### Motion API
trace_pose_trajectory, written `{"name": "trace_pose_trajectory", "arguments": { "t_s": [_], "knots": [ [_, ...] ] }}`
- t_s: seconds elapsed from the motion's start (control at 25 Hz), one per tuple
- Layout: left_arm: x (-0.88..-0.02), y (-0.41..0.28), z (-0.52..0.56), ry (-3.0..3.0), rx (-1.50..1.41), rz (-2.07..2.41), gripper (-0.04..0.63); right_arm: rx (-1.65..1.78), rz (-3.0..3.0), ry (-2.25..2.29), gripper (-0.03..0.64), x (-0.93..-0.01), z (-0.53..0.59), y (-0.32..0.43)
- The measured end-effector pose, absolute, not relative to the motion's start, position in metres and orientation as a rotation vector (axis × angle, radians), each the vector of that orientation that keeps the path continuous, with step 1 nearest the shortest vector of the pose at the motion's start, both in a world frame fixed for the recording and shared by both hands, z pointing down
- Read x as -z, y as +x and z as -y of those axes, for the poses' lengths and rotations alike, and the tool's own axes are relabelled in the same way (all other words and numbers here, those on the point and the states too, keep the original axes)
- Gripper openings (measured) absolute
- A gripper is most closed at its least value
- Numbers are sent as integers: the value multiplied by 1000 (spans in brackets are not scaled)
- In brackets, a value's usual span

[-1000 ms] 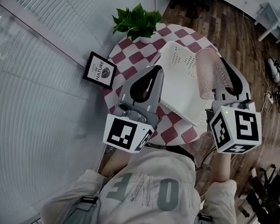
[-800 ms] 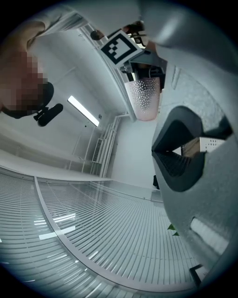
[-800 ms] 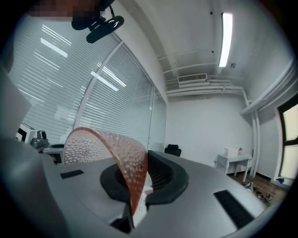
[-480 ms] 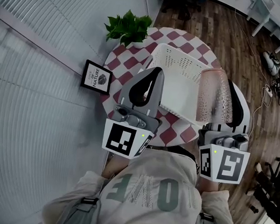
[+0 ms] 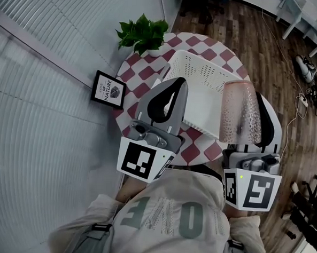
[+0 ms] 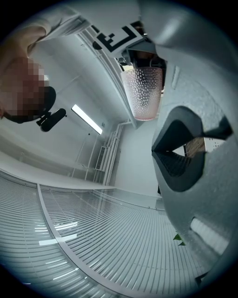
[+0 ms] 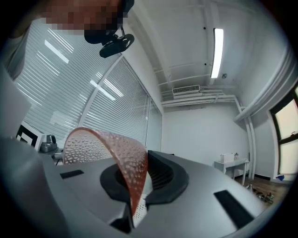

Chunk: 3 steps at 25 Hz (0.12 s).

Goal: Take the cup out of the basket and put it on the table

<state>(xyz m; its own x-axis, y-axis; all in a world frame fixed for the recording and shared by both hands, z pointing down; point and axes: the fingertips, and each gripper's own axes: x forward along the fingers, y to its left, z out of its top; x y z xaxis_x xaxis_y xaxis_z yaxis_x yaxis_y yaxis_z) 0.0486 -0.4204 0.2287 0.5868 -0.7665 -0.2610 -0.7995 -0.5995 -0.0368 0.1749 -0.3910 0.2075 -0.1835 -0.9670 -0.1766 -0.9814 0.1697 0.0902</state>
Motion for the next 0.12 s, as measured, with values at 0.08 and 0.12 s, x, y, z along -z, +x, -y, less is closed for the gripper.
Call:
{"name": "trace_pose_trajectory", "arguments": {
  "t_s": [0.08,0.12],
  "knots": [
    [-228,49,419,-2657,-329,-1321,5,-287,-2338,-1952,23,-206,389,175],
    [-228,49,419,-2655,-328,-1321,5,-288,-2337,-1949,23,-206,389,175]
  ]
}}
